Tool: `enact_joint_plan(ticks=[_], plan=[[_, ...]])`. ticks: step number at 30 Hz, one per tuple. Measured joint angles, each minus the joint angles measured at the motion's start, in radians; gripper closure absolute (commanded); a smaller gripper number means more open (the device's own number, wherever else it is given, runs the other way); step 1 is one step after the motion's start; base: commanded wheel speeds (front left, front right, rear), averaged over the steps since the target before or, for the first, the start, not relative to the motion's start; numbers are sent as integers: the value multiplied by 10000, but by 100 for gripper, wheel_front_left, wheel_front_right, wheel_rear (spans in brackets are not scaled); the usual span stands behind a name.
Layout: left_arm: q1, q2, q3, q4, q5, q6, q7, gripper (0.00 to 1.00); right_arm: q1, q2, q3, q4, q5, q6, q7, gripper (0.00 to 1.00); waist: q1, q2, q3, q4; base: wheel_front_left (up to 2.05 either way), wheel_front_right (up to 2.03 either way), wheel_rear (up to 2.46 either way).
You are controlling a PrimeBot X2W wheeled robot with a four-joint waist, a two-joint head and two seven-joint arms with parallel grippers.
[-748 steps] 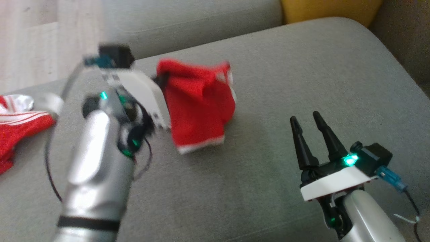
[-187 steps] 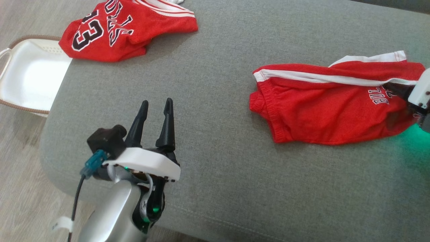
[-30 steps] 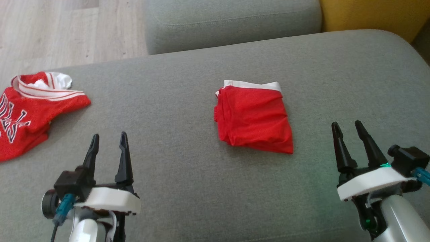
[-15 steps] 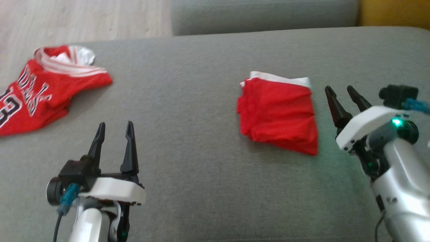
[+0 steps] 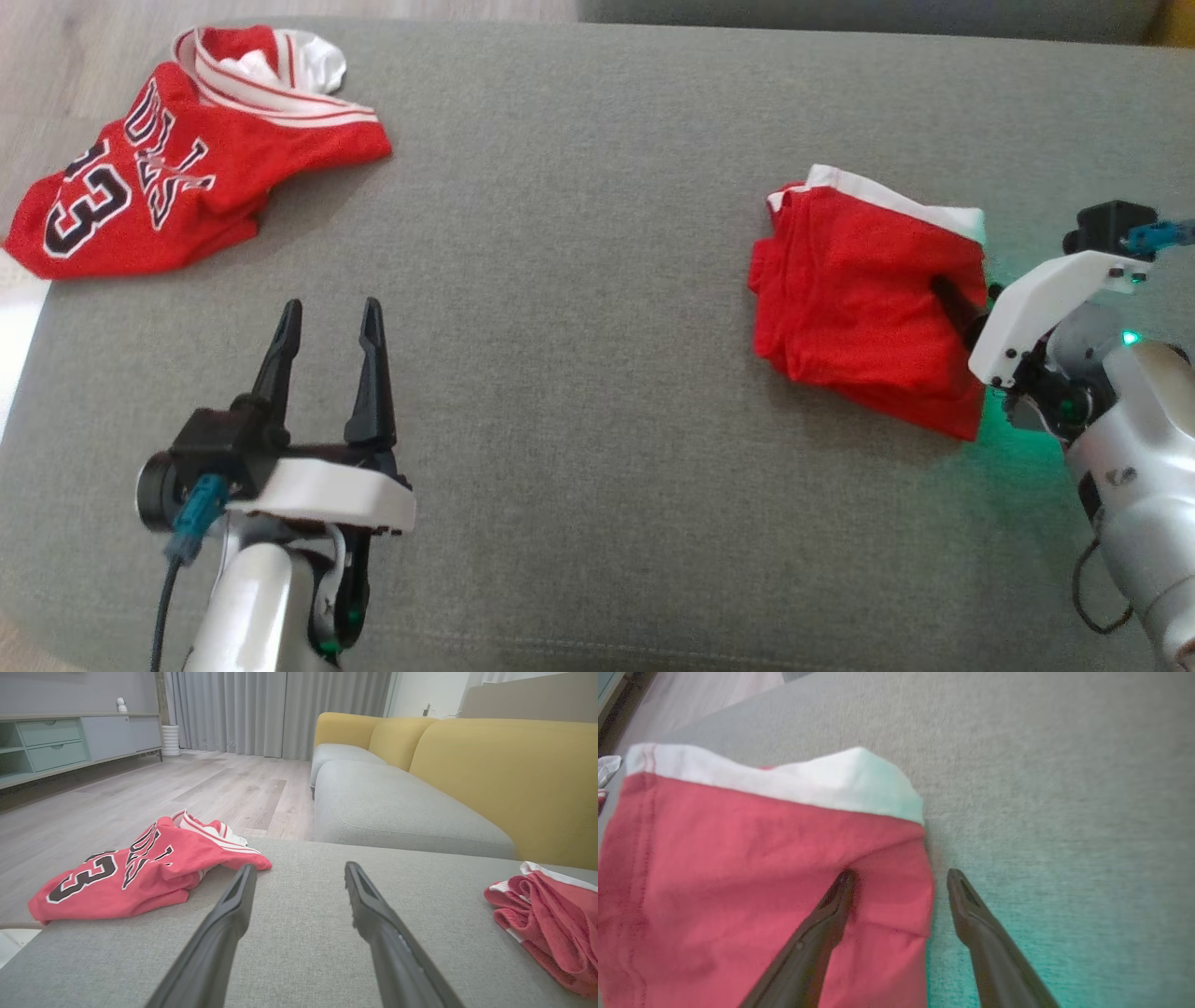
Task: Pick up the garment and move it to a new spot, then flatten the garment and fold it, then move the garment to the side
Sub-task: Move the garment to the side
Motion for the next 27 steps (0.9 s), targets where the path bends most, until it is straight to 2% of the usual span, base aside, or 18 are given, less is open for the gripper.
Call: enact_joint_plan(ticks=[6,7,8,9,10,18,22,27], plan=[[-78,-2,-88,2,-96,63,0,0,-572,27,236,905,581,0,826,0,-1,0,242,251,0,0,0],[-83,-4,-140,4,-96,65,0,0,-750,27,282,989,849,0,1078,42,-1,0,275,286,0,0,0],[-89,-4,-157,10,-94,67,0,0,-791,27,339,1012,928,0,1078,42,-1,0,279,288,0,0,0],[-100,-4,-171,19,-94,69,0,0,-802,27,376,1028,993,0,1074,83,-1,0,274,281,0,0,0],[-103,-4,-176,29,-94,86,0,0,-802,33,408,1037,1104,0,1072,100,-1,0,260,263,0,0,0],[-102,-6,-251,105,-81,38,0,0,-755,73,993,796,1739,0,577,100,-2,0,-54,-222,0,0,0],[-103,-2,-374,105,-81,-148,0,0,-778,-59,1344,550,1965,0,585,100,-2,0,-254,-740,0,0,0],[-113,-2,-980,299,-107,-332,0,0,-797,-428,1703,495,2176,0,594,100,-2,0,-478,-1604,0,0,0]])
